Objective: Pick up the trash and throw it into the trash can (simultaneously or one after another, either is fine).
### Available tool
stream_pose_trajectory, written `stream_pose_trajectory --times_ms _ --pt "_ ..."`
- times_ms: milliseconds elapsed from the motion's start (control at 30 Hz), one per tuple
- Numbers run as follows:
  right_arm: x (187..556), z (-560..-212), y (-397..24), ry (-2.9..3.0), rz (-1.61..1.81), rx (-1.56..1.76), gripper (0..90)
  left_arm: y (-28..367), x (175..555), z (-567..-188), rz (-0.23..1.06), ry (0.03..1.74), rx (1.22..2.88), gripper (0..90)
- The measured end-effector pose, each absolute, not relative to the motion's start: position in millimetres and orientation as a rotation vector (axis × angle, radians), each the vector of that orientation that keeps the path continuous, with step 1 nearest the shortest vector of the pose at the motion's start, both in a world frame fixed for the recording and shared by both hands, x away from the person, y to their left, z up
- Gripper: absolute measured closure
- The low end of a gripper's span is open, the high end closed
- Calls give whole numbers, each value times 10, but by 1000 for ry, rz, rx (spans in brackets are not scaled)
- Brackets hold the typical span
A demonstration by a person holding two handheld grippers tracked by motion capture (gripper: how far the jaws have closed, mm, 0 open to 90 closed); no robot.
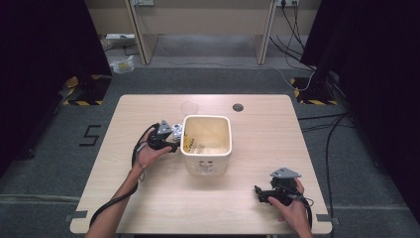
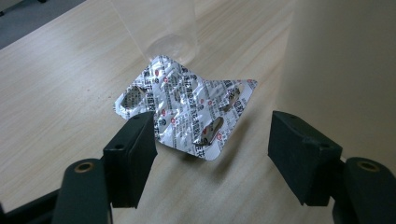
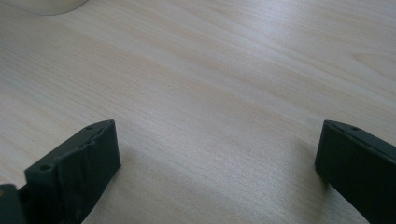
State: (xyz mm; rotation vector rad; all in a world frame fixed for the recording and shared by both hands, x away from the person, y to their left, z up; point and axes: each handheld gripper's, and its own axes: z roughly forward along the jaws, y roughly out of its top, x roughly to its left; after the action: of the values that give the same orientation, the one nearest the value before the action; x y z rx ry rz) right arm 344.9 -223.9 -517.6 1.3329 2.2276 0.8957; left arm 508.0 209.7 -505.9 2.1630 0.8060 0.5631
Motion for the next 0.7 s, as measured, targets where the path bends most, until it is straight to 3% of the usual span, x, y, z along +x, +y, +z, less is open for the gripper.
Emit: stream_pose_trajectory --times_ms 533,700 --pt "3449 -5176 -2239 2228 896 1332 2 2005 5293 -5167 502 827 2164 377" --pt "3450 -5176 -2240 2228 897 1331 2 2000 5306 -5127 477 814 2182 521"
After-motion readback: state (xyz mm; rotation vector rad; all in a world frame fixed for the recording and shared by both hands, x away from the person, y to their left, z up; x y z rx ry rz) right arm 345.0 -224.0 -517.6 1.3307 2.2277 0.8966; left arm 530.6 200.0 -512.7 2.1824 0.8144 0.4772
